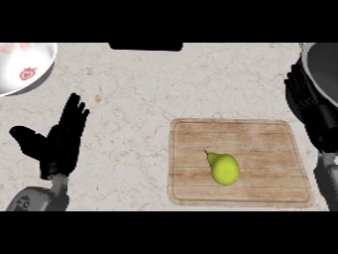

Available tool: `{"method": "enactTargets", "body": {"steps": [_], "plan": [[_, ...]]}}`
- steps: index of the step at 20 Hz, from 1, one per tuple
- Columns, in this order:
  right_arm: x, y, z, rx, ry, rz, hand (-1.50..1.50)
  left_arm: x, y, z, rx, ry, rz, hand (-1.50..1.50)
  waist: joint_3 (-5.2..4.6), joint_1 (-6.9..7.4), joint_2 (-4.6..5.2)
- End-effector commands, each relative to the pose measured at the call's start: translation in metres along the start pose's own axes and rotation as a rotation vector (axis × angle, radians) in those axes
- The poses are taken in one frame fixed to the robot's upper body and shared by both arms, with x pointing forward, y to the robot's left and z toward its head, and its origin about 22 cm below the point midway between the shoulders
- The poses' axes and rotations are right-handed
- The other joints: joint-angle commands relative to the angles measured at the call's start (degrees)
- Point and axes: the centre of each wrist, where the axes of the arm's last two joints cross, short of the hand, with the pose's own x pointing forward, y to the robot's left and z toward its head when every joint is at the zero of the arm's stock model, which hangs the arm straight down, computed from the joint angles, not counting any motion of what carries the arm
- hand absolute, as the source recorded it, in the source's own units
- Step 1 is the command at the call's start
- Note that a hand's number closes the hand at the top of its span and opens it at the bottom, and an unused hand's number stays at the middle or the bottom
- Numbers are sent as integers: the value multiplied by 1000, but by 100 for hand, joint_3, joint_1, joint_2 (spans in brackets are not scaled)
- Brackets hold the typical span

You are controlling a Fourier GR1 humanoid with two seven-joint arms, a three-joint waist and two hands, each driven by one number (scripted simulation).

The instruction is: Pick the pear from the cutting board and place it in the pot

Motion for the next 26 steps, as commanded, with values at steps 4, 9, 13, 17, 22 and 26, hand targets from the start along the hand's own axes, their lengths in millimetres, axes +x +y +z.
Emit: {"method": "enactTargets", "body": {"steps": [4, 9, 13, 17, 22, 26], "plan": [[86, -2, -45, 348, -390, -17, 150, -1, -3, 6, -44, -182, -83, 0, 40, -1, 15], [75, -38, -42, 111, -271, 445, -150, -15, 4, 14, -103, -254, -98, 0, 27, -82, 67], [68, -10, -31, 330, -455, 204, -150, -36, 3, 16, -78, -266, -91, 0, 36, -173, 48], [82, 7, 10, 375, -542, 185, -150, -40, -2, 19, -82, -248, -107, 0, 35, -249, 31], [120, 7, 20, 533, -381, 465, -150, -33, 0, 23, -55, -262, -96, 0, 27, -275, 13], [134, 14, 16, 705, -223, 724, -150, -30, 2, 24, -87, -261, -118, 0, 18, -185, 26]]}}
